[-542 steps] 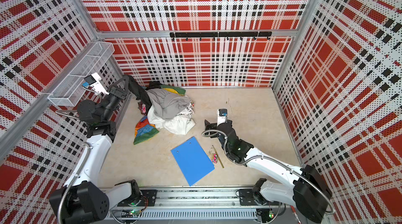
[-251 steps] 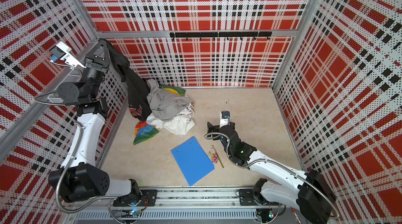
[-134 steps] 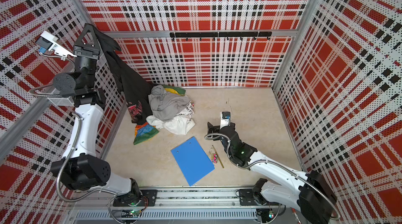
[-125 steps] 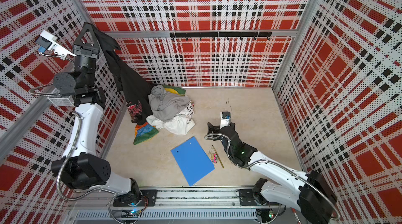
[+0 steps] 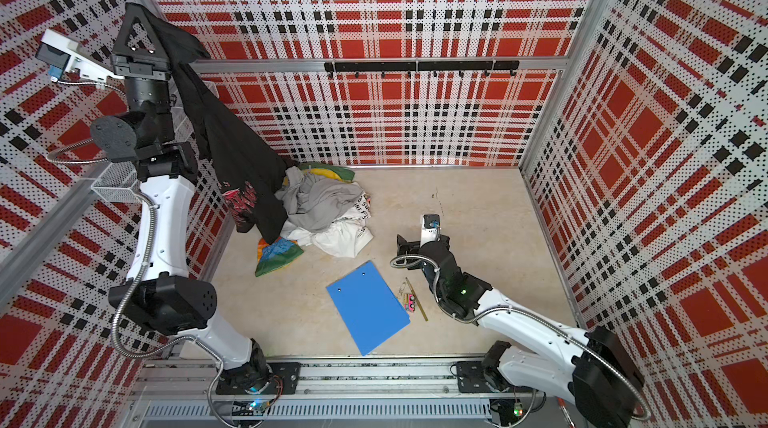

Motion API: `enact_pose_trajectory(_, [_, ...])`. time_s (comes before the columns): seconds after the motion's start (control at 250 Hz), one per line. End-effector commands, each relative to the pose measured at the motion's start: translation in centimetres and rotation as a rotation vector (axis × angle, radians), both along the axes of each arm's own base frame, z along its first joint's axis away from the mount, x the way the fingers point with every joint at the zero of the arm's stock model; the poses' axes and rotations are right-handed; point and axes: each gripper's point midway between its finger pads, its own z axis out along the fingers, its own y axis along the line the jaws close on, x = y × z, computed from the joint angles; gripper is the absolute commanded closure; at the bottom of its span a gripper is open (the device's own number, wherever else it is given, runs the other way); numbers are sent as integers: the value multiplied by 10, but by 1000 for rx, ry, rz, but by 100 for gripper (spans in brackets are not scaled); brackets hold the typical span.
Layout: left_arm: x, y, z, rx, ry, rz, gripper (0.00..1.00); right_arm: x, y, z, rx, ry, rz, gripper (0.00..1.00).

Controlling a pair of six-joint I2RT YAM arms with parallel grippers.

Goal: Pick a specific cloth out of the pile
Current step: 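Raise the black shirt high with the left gripper, unfurling it, then swing the held black shirt toward the right gripper with the left arm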

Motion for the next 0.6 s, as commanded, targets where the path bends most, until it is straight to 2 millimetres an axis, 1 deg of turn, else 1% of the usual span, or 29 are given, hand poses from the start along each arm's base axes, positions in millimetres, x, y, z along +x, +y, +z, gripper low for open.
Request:
enact_pose_trajectory(0.0, [-24, -1, 22, -20, -92, -12, 100, 1, 2, 23, 44, -50, -5, 0])
enact_pose_trajectory(0.112, [-33, 1, 32, -36, -134, -8, 100, 2, 2, 20, 46, -50, -6, 0])
enact_pose_trajectory(0.196, [-37, 0, 39, -34, -154, -20, 100, 3, 4, 19, 41, -47, -2, 0])
enact_pose_trajectory(0.288, [-36, -1, 42, -39, -162, -46, 100, 3, 6, 19, 47, -49, 0, 0])
enact_pose_trajectory(0.292, [-39, -2, 44, -38, -165, -46, 100, 3, 6, 19, 47, -49, 0, 0])
enact_pose_trajectory(0.332, [-35, -1, 43, -41, -164, -54, 100, 3, 6, 19, 53, -50, 1, 0])
enact_pose_trajectory(0.484, [-34, 0, 47, -56, -178, -80, 100, 0, 6, 19, 61, -51, -1, 0])
enact_pose_trajectory(0.592, [-32, -4, 47, -65, -175, -98, 100, -2, 5, 20, 65, -55, -1, 0])
